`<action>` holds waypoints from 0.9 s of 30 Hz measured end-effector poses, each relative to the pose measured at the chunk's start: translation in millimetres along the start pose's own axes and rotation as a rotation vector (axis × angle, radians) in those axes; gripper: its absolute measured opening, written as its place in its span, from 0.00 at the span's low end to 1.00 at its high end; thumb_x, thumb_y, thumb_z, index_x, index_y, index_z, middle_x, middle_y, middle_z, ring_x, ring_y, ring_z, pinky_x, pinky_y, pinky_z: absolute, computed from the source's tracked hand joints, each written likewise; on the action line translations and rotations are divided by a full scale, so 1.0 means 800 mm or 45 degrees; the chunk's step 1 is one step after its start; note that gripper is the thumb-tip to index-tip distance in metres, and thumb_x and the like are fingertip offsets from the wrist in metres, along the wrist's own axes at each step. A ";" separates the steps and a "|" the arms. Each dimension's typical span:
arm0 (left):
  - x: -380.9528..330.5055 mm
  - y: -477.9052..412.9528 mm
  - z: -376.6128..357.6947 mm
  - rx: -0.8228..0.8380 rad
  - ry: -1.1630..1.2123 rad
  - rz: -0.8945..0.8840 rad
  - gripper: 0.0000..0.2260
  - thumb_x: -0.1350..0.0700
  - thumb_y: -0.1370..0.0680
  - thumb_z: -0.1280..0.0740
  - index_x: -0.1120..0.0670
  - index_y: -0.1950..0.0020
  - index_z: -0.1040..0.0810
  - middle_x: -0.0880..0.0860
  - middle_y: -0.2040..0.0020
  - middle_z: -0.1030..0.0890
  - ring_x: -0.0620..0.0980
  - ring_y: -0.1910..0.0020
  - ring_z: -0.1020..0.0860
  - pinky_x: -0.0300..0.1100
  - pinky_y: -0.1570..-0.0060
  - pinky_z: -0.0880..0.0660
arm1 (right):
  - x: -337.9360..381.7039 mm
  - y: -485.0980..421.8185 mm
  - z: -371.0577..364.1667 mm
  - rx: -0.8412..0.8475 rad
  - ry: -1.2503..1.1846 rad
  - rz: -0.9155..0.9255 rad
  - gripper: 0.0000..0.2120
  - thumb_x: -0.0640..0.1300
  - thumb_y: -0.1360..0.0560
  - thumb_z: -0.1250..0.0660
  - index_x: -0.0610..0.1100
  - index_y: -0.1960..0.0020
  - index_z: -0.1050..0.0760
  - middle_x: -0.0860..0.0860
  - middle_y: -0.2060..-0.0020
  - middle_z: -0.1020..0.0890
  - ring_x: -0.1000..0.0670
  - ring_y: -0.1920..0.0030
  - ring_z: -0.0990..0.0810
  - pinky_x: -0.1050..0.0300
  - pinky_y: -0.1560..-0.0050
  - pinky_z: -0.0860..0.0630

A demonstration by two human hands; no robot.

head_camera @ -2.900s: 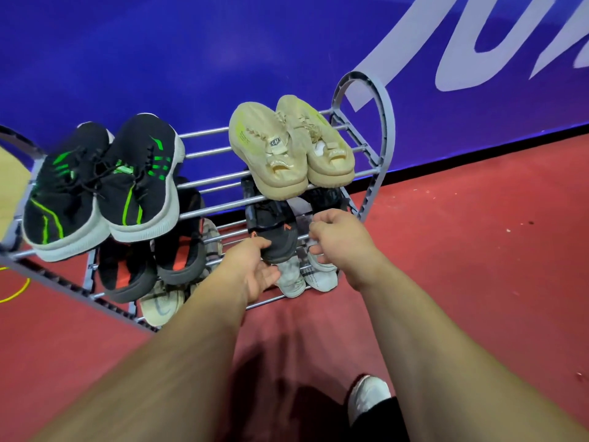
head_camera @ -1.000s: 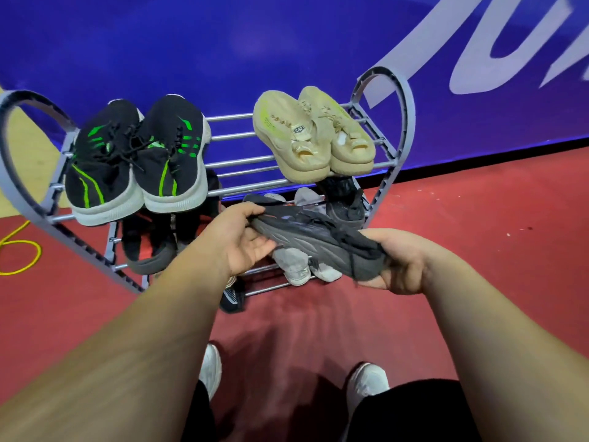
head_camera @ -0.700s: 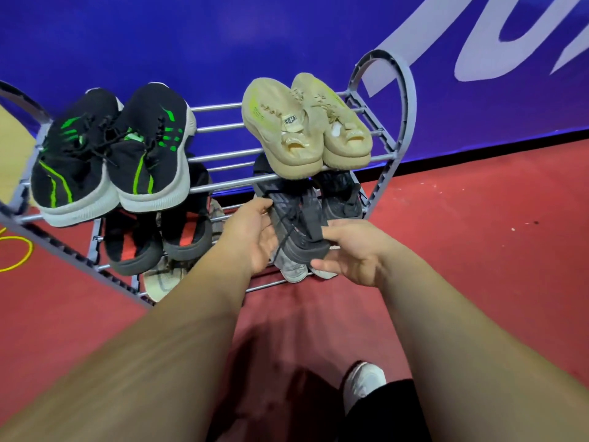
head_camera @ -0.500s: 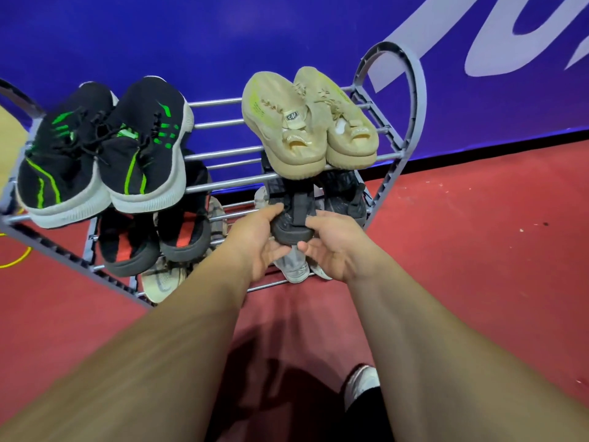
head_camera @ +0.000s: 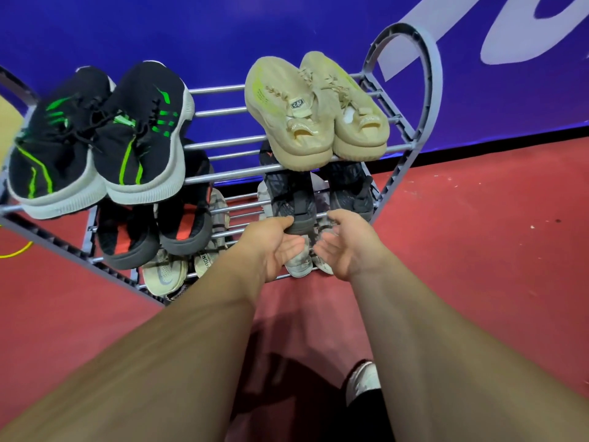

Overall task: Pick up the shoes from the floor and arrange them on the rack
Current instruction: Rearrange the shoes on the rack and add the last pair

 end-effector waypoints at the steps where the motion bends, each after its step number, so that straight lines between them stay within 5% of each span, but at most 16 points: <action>1: 0.001 0.000 -0.003 0.005 0.023 0.002 0.09 0.58 0.18 0.33 0.63 0.44 0.23 0.66 0.48 0.18 0.57 0.51 0.16 0.44 0.59 0.18 | 0.003 -0.002 0.012 -0.034 -0.018 0.016 0.14 0.52 0.23 0.29 0.42 0.47 0.25 0.44 0.47 0.20 0.45 0.46 0.19 0.49 0.41 0.19; 7: 0.007 0.001 -0.028 0.104 0.111 0.037 0.09 0.56 0.17 0.34 0.63 0.46 0.22 0.64 0.50 0.16 0.55 0.52 0.16 0.45 0.54 0.18 | 0.026 -0.013 0.045 -0.095 -0.004 0.189 0.19 0.62 0.24 0.29 0.45 0.50 0.22 0.42 0.49 0.16 0.44 0.49 0.14 0.48 0.47 0.16; 17: 0.006 -0.008 -0.031 0.014 0.082 0.013 0.08 0.57 0.18 0.32 0.62 0.50 0.21 0.62 0.53 0.16 0.54 0.54 0.15 0.44 0.53 0.17 | 0.043 -0.045 0.046 -0.151 0.080 0.356 0.20 0.49 0.20 0.30 0.35 0.37 0.24 0.40 0.54 0.15 0.50 0.71 0.15 0.56 0.66 0.16; 20: 0.007 -0.011 -0.030 0.017 0.065 0.013 0.08 0.56 0.19 0.31 0.62 0.50 0.22 0.62 0.52 0.16 0.54 0.53 0.15 0.44 0.53 0.17 | 0.044 -0.054 0.041 -0.157 0.117 0.385 0.20 0.49 0.20 0.30 0.35 0.36 0.25 0.39 0.46 0.16 0.52 0.72 0.15 0.59 0.68 0.19; 27: 0.006 -0.017 -0.026 0.029 0.006 -0.013 0.09 0.56 0.19 0.31 0.62 0.46 0.21 0.63 0.51 0.15 0.54 0.53 0.14 0.43 0.55 0.17 | 0.044 -0.064 0.037 -0.154 0.085 0.384 0.19 0.50 0.18 0.33 0.37 0.35 0.25 0.43 0.49 0.17 0.52 0.68 0.17 0.58 0.65 0.18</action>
Point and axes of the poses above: each hand's wrist, its own y-axis away from the middle knuckle, its own z-axis out of the back of the hand, x = y × z, the point moved 5 cm from there along -y, towards the middle knuckle
